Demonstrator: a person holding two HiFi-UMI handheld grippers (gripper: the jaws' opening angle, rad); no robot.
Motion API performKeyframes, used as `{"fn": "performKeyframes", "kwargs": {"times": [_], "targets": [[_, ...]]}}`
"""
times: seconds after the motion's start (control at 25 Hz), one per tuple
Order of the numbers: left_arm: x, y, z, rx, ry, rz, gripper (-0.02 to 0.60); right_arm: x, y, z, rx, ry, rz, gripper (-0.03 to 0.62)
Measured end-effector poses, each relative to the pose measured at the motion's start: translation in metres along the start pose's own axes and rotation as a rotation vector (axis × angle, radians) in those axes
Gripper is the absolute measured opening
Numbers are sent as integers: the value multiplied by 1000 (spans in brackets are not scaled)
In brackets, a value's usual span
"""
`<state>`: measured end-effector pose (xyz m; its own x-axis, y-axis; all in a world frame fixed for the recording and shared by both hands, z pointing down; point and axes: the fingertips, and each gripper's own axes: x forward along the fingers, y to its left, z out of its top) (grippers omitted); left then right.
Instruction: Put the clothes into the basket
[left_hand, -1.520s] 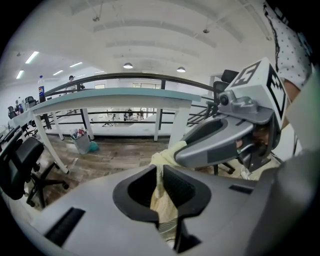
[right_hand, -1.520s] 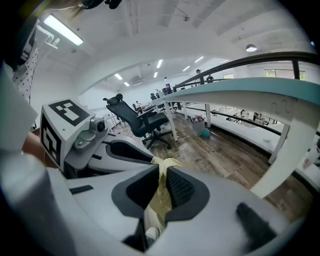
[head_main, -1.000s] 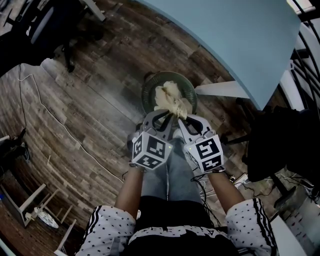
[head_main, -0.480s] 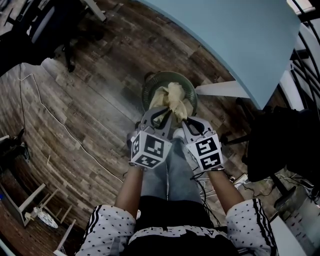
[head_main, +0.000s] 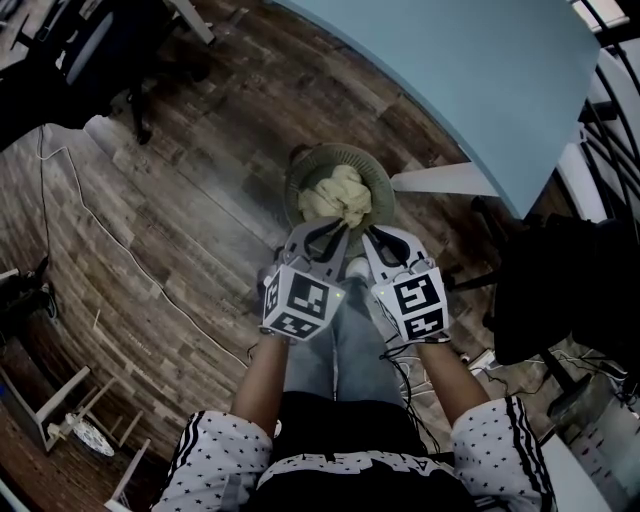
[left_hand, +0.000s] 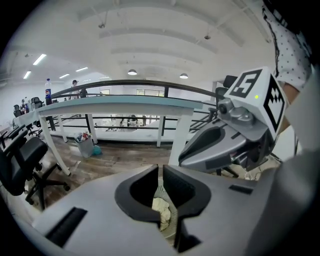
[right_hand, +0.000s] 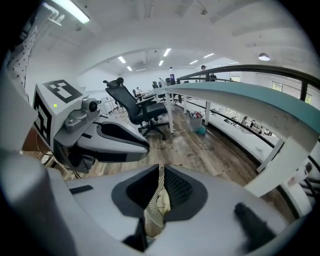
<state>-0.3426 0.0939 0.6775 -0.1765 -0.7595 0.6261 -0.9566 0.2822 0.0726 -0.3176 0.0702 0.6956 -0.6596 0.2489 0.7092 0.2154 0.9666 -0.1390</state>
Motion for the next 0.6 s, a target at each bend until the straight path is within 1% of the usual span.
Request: {"fn": "performKeyframes", "kwargs": {"times": [0.28, 0.44, 0.6], "targets": [[-10, 6, 9, -39, -63, 8, 34, -1, 1, 8, 26, -54, 0, 35], [-12, 3, 13, -32, -70, -6, 25, -6, 3, 20, 53, -81, 3, 35], [-16, 0, 17, -20, -71, -17, 20, -11, 5, 29, 50, -108, 5, 35]]}}
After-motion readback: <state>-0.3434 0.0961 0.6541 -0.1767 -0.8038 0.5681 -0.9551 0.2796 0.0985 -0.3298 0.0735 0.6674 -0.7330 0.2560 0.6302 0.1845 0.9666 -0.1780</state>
